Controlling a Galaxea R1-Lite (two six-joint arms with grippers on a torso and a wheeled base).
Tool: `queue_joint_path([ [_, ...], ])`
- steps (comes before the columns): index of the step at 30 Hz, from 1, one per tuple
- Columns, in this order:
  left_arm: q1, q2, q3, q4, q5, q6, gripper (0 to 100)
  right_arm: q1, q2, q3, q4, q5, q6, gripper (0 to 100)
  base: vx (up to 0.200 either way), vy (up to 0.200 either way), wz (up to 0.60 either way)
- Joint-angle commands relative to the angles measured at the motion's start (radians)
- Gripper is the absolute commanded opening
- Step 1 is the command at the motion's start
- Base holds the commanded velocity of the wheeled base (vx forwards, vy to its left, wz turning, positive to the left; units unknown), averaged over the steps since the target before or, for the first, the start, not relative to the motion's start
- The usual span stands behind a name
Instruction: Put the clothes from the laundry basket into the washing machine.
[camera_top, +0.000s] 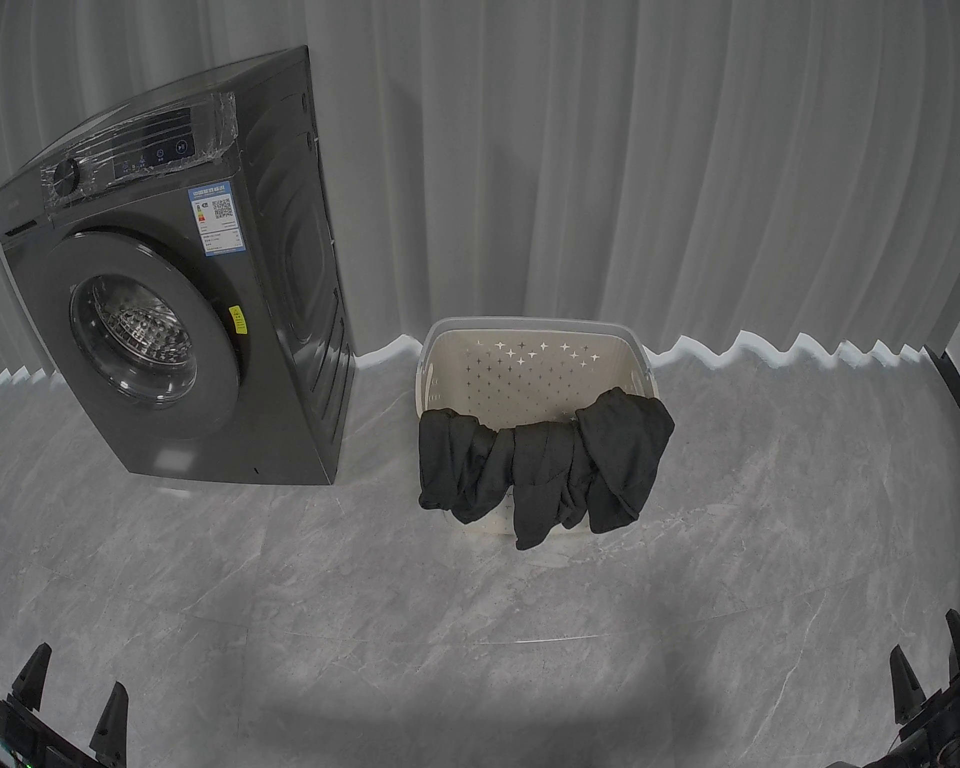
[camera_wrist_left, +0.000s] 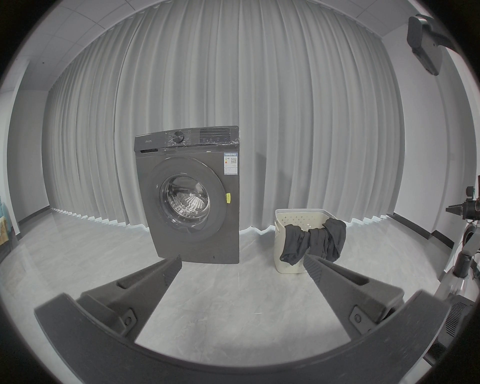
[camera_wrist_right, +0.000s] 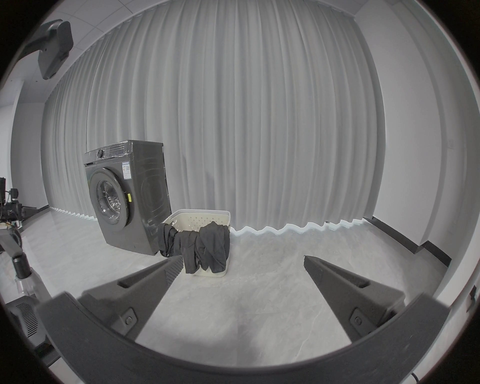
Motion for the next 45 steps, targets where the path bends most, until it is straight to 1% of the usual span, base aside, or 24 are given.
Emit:
queue_joint_path([
  [1,0.000,-0.017,0.016,-0.001,0.000,-0.001,100,0.000,-0.016,0.018,0.000,0.000,-0.001,100,0.200,0.000,0.00],
  [18,0.000,-0.017,0.016,-0.002,0.000,0.000,100,0.000,-0.016,0.018,0.000,0.002,-0.002,100,0.200,0.000,0.00],
  [19,0.000,-0.017,0.016,-0.001,0.000,0.002,100,0.000,-0.016,0.018,0.000,0.003,-0.002,100,0.200,0.000,-0.60],
  [24,0.000,-0.017,0.016,-0.001,0.000,0.002,100,0.000,-0.016,0.018,0.000,0.003,-0.002,100,0.000,0.000,-0.60],
  [32,0.000,-0.017,0.016,-0.002,0.000,-0.001,100,0.000,-0.016,0.018,0.000,0.002,-0.002,100,0.000,0.000,0.00],
  [33,0.000,-0.017,0.016,-0.001,0.003,-0.011,100,0.000,-0.016,0.018,0.000,0.002,-0.002,100,0.000,0.000,0.00],
  [34,0.000,-0.017,0.016,-0.002,0.003,-0.012,100,0.000,-0.016,0.018,0.000,0.002,-0.002,100,0.000,0.000,0.00],
  [45,0.000,-0.017,0.016,-0.001,0.003,-0.012,100,0.000,-0.016,0.018,0.000,0.002,-0.002,100,0.200,0.000,0.00],
])
